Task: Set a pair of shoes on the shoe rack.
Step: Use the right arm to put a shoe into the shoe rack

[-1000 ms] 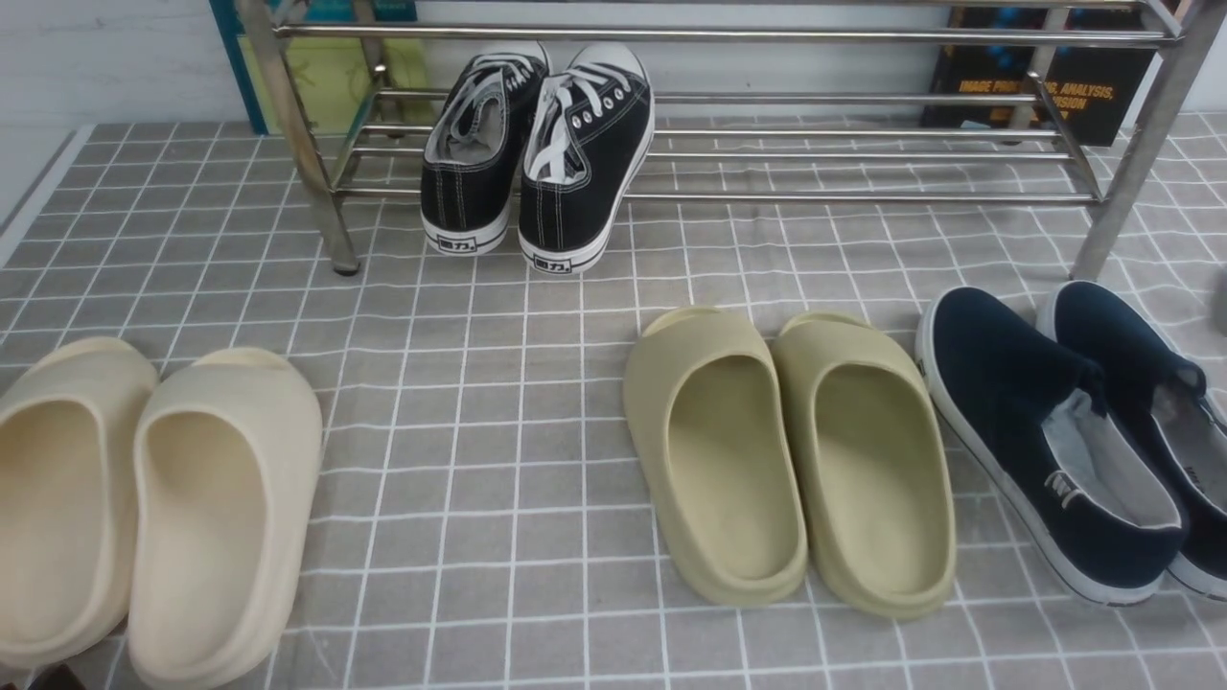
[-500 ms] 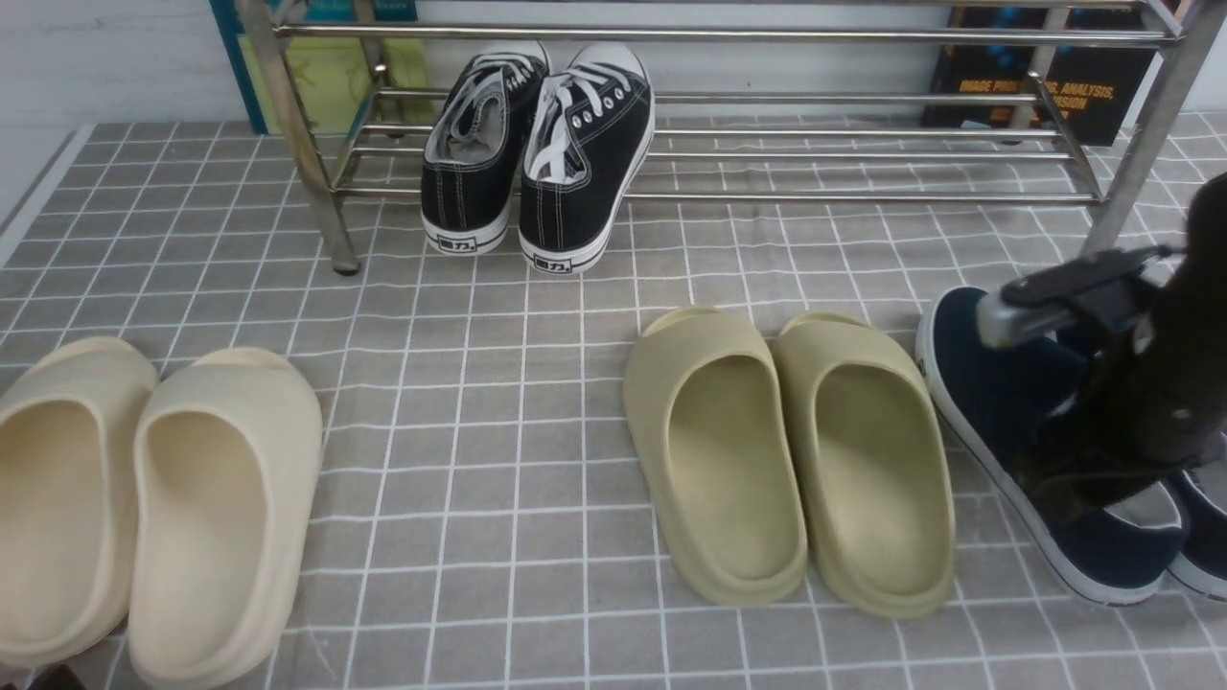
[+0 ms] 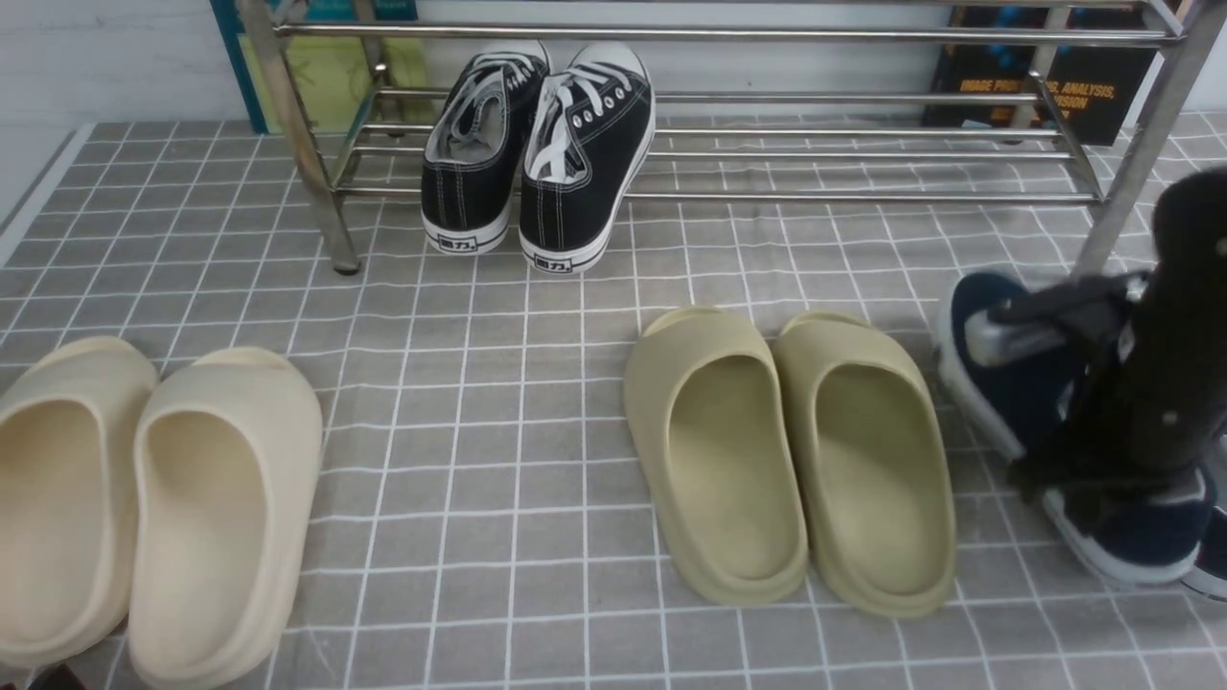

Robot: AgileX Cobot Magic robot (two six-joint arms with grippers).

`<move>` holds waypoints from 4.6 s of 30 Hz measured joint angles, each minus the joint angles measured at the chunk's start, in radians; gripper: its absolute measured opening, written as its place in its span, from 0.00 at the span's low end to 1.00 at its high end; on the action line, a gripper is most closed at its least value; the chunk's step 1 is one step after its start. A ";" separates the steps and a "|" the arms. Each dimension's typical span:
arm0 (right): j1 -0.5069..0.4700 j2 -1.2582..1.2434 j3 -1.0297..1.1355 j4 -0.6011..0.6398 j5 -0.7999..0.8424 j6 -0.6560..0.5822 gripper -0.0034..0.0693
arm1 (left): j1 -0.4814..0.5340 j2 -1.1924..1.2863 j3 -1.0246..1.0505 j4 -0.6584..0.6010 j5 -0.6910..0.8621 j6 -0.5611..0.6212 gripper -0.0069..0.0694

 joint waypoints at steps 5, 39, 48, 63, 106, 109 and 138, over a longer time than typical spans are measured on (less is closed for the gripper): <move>0.004 -0.050 -0.161 0.047 0.003 -0.007 0.10 | 0.000 0.000 0.000 0.000 0.000 0.000 0.40; 0.027 0.395 -0.732 0.138 0.261 -0.043 0.10 | 0.000 0.000 0.000 0.000 0.000 0.000 0.40; 0.028 0.279 -0.680 0.200 0.262 -0.048 0.10 | 0.000 0.000 0.000 0.000 0.000 0.000 0.40; 0.009 0.129 -0.472 0.139 0.255 -0.062 0.10 | 0.000 0.000 0.000 0.000 0.000 0.000 0.40; 0.009 0.716 -1.189 0.043 0.221 -0.095 0.11 | 0.000 0.000 0.000 0.000 0.000 0.000 0.40; 0.009 0.716 -1.189 0.036 0.189 -0.095 0.13 | 0.000 0.000 0.000 0.000 0.000 0.000 0.40; 0.009 0.432 -1.018 0.006 0.236 -0.043 0.08 | 0.000 0.000 0.000 0.000 0.000 0.000 0.40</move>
